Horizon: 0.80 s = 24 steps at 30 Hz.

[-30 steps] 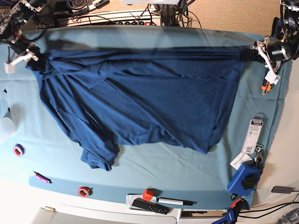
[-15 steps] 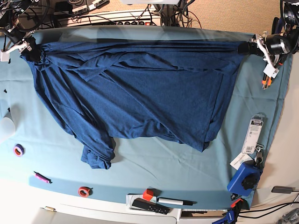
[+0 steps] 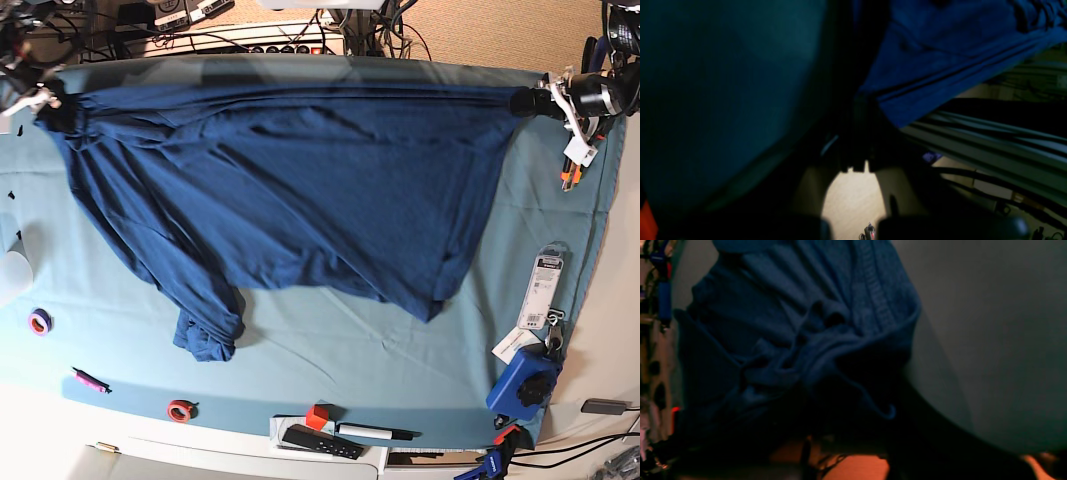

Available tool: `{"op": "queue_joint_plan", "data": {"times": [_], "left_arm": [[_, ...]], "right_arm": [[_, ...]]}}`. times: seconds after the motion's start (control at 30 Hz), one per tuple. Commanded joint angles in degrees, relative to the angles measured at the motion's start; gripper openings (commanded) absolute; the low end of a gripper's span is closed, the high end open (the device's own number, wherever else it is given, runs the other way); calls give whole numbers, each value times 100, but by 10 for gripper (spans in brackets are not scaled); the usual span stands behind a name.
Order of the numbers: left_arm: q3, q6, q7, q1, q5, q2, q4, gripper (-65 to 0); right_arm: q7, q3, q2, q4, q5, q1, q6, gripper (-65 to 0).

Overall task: Layout the t-shirt on the table in an organized manner, then fold the t-shirt properly
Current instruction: 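Lift the shirt edge with both grippers and stretch it apart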

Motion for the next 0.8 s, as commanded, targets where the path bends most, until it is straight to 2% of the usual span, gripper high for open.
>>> {"op": "queue_joint_plan", "data": {"times": [0.0,0.23,0.37,0.4,0.47,0.53,0.67,0.77], "left_arm": [[-59,-2,-2,2,-35,-157,79,-650],[-59,-2,-76,2,-35,-153,76,-650],[-59,-232,-70,2,-39,-153,76,-650],[-59,-275,-70,2,-42,-153,76,-613],[-59,-299,-72,2,-61,-153,76,-499],[-59,-297,-72,2,-59,-153,76,-447],[-59,-299,-81,0,-59,-153,76,-445],[-59,-299,-90,0,-59,-153,76,-445]], "right_arm": [[141,55,166,105,101,-37,17,-650],[141,55,164,105,101,-35,17,-650],[141,55,164,105,96,-35,20,-650],[141,55,164,105,96,-37,22,-650],[141,55,164,105,96,-35,24,-650],[141,55,164,105,98,-37,87,-650],[141,55,166,105,98,-37,195,-533],[141,55,164,105,101,-35,248,-487]]}}
